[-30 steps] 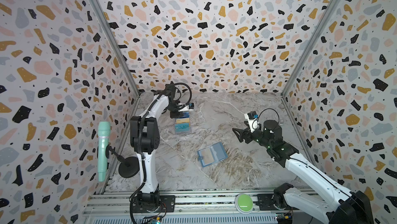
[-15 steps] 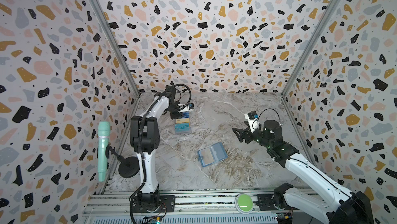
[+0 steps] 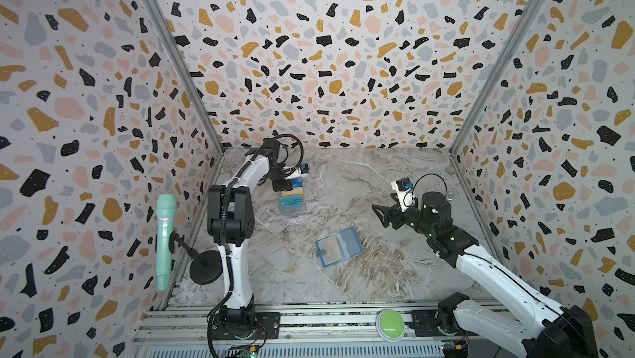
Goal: Take the credit cards out of the card holder
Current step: Place the credit card in the storage box.
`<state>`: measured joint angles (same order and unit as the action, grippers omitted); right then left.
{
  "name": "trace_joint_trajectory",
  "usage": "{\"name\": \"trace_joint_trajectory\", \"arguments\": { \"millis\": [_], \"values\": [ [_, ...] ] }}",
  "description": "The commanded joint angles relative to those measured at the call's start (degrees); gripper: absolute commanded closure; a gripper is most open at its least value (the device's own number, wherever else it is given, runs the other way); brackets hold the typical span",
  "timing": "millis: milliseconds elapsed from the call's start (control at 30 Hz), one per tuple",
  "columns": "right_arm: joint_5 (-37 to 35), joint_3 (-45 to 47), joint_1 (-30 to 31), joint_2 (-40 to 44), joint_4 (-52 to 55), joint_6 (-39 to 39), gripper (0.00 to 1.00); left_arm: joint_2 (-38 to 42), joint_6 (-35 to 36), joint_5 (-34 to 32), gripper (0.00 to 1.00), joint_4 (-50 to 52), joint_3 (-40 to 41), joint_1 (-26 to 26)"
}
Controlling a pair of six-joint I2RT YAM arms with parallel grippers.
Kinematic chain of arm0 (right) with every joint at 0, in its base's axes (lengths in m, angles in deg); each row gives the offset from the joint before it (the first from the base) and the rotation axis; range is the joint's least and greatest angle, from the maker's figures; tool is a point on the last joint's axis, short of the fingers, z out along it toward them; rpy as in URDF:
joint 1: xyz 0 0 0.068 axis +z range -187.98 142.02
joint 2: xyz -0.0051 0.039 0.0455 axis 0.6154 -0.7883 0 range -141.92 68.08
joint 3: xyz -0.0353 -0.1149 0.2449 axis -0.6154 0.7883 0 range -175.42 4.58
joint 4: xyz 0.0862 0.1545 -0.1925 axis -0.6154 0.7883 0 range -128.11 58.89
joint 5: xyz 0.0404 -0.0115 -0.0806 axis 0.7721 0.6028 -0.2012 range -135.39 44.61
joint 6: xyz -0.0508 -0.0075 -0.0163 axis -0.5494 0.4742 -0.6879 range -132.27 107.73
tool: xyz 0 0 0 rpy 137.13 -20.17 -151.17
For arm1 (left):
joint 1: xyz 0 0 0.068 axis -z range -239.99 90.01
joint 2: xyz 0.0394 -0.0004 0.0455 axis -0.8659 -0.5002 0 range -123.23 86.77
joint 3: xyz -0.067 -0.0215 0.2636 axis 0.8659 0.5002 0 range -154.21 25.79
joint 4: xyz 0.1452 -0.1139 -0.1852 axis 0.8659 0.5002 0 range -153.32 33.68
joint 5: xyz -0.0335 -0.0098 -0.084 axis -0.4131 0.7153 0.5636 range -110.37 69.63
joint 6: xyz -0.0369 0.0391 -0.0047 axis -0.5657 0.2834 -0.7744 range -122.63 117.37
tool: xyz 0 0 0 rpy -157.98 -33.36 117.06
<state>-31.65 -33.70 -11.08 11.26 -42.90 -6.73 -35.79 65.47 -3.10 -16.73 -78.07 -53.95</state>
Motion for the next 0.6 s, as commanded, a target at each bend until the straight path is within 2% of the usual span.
{"name": "trace_joint_trajectory", "arguments": {
  "millis": [0, 267, 400, 567],
  "values": [
    [0.6, 0.4, -0.2, 0.6, -1.5, 0.3, 0.12, 2.7, -1.7, 1.4, 0.58, -2.4, 0.4, -0.5],
    [0.6, 0.7, -0.2, 0.6, -1.7, 0.4, 0.12, 4.3, -2.0, 1.7, 0.57, -3.9, 1.4, -0.5],
    [0.2, 0.8, -0.2, 0.6, -1.8, 0.7, 0.12, 5.5, -5.7, 0.7, 0.56, -7.5, 2.3, -0.5],
    [-0.6, -1.1, -0.2, -1.4, 1.1, 1.6, 0.12, 7.6, -11.5, 1.6, 0.46, -9.2, 1.4, -0.5]
  ]
}}
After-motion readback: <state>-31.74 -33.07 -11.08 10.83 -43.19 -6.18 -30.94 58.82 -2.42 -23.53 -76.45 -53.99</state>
